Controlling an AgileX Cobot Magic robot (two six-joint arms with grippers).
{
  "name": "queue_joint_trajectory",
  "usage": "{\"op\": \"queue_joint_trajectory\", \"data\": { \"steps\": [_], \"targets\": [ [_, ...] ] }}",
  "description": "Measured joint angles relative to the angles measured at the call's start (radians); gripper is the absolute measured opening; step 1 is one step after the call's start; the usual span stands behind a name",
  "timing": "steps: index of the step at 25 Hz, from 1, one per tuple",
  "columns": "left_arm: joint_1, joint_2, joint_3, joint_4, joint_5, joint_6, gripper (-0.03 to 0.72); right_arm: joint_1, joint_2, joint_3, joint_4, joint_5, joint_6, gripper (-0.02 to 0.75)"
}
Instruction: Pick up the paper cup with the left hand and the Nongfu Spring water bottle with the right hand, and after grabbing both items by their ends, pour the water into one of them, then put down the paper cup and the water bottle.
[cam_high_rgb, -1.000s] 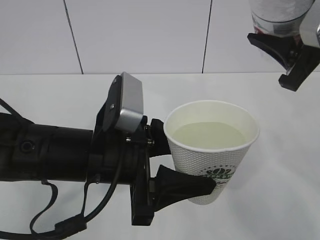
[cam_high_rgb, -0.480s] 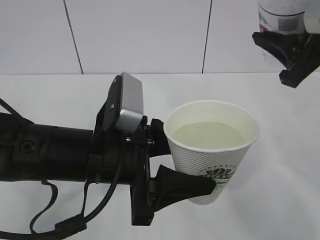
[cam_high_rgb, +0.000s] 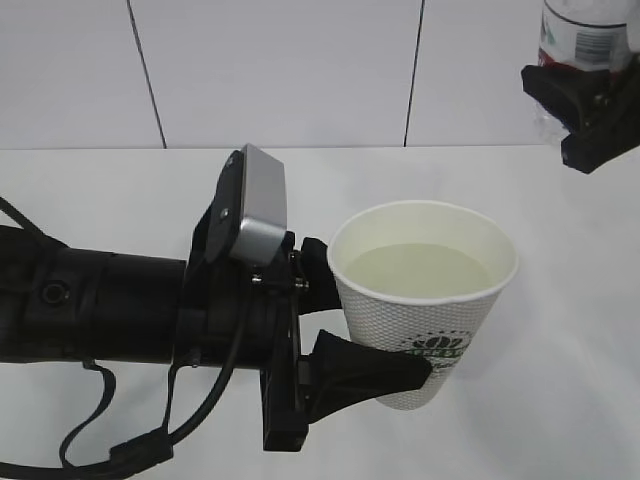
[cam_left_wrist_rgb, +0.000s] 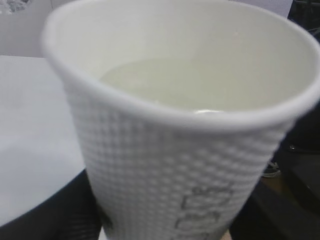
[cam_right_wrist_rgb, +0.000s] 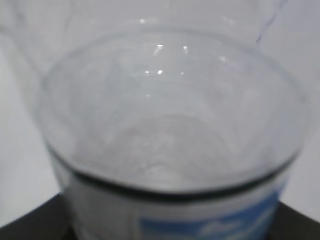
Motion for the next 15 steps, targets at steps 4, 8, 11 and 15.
{"op": "queue_joint_trajectory", "data": {
  "steps": [4,8,11,15],
  "targets": [
    [0.0,0.0,0.0,0.0,0.0,0.0,0.501,0.0,0.001,0.035,0.054,0.0,0.0,0.432],
    [0.0,0.0,0.0,0.0,0.0,0.0,0.501,0.0,0.001,0.066,0.131,0.0,0.0,0.432],
    [0.0,0.0,0.0,0.0,0.0,0.0,0.501,0.0,0.001,0.096,0.173,0.0,0.002,0.431],
    [0.0,0.0,0.0,0.0,0.0,0.0,0.501,0.0,0.001,0.14,0.205,0.0,0.002,0.43]
  ]
}}
